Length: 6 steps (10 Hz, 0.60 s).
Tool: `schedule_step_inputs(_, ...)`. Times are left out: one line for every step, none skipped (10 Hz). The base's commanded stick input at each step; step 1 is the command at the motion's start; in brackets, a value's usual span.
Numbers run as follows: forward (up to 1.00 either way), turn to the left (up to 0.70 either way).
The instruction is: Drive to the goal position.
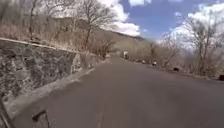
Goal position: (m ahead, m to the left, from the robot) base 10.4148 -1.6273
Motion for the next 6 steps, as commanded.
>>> schedule_step_inputs(0.70, 0.00)
schedule_step_inputs(0.70, 0.00)
schedule_step_inputs(0.70, 0.00)
schedule_step_inputs(0.70, 0.00)
schedule_step_inputs(0.70, 0.00)
schedule_step_inputs(0.70, 0.00)
